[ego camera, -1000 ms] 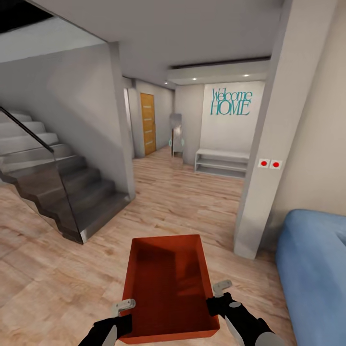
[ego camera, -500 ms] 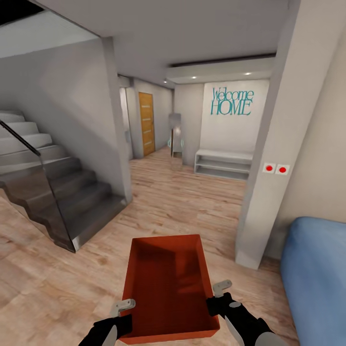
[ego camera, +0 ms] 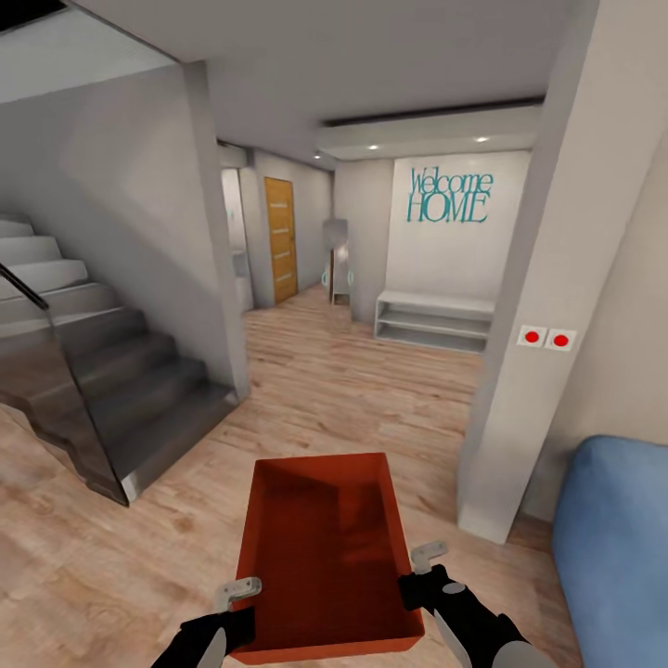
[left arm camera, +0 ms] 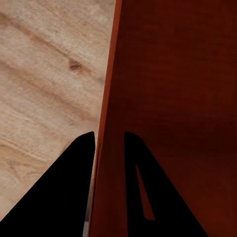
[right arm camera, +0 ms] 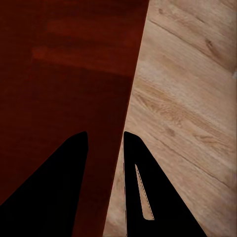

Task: Move the two storage containers from the living room to the garage. In the garage, place one container on the floor and stack the other container on top of it (either order is fine).

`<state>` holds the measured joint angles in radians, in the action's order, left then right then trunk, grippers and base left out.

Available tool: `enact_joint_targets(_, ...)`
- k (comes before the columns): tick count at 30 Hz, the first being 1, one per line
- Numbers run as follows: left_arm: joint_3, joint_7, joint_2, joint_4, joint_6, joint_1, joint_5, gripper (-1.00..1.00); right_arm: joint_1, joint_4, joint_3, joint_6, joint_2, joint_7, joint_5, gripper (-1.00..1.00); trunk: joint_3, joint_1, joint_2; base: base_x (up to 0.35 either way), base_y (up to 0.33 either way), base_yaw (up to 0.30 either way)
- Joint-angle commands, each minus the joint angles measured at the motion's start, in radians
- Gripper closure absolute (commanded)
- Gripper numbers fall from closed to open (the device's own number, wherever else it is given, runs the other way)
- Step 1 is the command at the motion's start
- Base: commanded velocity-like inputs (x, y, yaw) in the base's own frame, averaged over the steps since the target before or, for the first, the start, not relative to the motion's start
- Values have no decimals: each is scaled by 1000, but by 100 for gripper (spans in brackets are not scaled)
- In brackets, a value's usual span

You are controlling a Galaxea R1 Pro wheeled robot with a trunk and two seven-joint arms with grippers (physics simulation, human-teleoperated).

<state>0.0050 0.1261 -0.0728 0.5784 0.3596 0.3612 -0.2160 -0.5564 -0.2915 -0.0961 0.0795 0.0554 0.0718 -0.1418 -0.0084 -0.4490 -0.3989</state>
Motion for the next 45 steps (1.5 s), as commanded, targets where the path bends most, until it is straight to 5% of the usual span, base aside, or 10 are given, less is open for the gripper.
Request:
enact_joint_targets(1, 3, 12, -1, 4, 5, 0, 27, 100, 0, 0, 22, 6, 35, 33, -2, 100, -1, -1, -1, 325, -73, 0)
enact_joint_targets(45, 3, 12, -1, 1, 5, -1, 27, 100, 0, 13, 21, 6, 35, 33, -2, 100, -1, -1, -1, 325, -5, 0)
